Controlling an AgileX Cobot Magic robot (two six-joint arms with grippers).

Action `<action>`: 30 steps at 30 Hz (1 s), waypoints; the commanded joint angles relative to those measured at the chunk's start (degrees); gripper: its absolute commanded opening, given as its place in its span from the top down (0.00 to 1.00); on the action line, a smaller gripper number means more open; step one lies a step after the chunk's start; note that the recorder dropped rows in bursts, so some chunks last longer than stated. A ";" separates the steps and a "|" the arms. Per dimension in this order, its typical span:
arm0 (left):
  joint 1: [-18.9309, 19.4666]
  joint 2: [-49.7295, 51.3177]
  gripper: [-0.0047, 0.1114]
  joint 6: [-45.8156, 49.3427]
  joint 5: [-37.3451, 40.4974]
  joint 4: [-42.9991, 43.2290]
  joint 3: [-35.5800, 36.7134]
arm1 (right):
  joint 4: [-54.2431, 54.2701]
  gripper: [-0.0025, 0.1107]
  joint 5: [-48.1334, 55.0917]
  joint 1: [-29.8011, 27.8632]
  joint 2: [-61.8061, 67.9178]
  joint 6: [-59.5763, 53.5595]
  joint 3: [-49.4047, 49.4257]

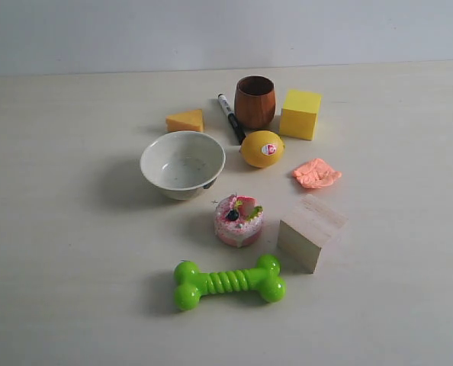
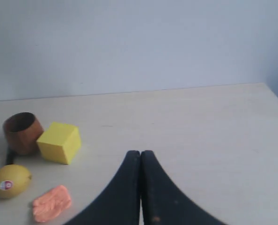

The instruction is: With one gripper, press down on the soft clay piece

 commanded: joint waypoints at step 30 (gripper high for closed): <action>0.21 -0.34 0.96 -0.05 -0.54 -0.09 -0.20 | 2.70 0.98 -17.31 -3.85 -29.81 2.61 33.18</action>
